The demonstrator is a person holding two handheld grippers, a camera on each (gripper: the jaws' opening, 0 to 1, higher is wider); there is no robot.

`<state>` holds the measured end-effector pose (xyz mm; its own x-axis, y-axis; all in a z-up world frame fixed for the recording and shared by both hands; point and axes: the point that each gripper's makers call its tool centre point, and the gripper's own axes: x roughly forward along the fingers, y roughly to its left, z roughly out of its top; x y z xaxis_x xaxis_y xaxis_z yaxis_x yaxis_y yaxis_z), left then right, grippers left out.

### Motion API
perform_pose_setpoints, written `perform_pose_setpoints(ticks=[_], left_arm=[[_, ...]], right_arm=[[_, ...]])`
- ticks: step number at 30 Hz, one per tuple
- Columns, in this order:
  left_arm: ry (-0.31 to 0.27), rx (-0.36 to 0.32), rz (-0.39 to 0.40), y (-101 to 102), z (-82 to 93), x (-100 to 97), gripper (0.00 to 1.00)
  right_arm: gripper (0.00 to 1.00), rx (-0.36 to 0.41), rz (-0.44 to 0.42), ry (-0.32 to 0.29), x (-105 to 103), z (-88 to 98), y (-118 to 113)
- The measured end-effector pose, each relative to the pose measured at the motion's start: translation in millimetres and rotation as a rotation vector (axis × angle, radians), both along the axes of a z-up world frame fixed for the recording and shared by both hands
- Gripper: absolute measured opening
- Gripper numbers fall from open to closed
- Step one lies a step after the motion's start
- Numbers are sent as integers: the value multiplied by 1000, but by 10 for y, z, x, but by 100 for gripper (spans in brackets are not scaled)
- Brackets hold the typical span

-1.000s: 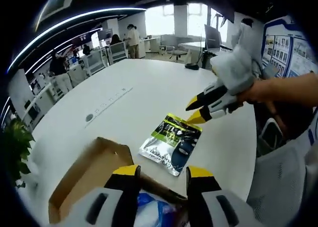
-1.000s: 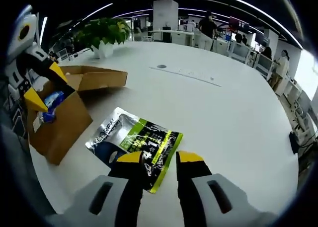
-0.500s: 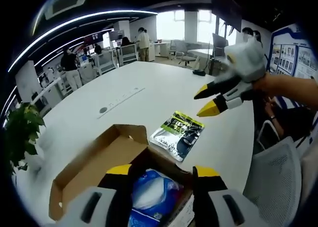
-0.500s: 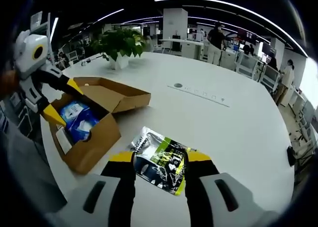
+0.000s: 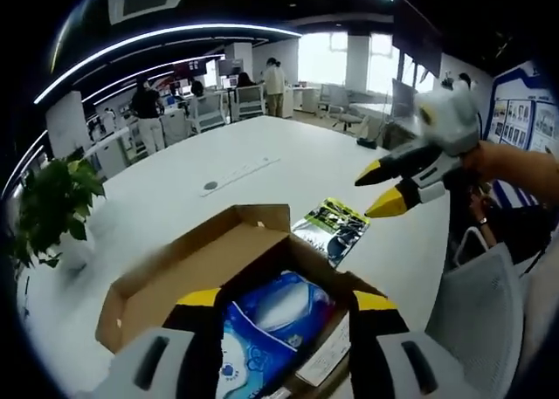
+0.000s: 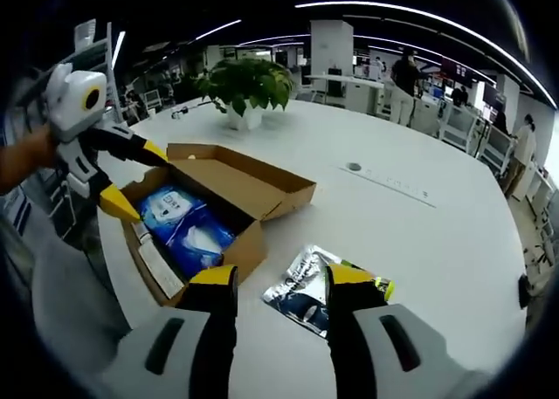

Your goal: Operate the shoe box by opening the lid, removing the specified soft item, and placing it in the target area until the item is outside and the box remains undamaged.

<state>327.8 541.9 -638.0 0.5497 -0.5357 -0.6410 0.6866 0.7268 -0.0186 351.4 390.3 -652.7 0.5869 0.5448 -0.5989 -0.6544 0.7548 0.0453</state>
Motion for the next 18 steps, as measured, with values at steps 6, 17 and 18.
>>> perform_pose_setpoints(ticks=[6, 17, 18], left_arm=[[5, -9, 45, 264, -20, -75, 63], [-25, -78, 113, 654, 12, -226, 69], [-18, -76, 123, 702, -11, -248, 69]], right_arm=[[37, 24, 44, 9, -33, 9, 289], [36, 56, 110, 42, -65, -66, 721], [36, 56, 115, 47, -68, -80, 750]])
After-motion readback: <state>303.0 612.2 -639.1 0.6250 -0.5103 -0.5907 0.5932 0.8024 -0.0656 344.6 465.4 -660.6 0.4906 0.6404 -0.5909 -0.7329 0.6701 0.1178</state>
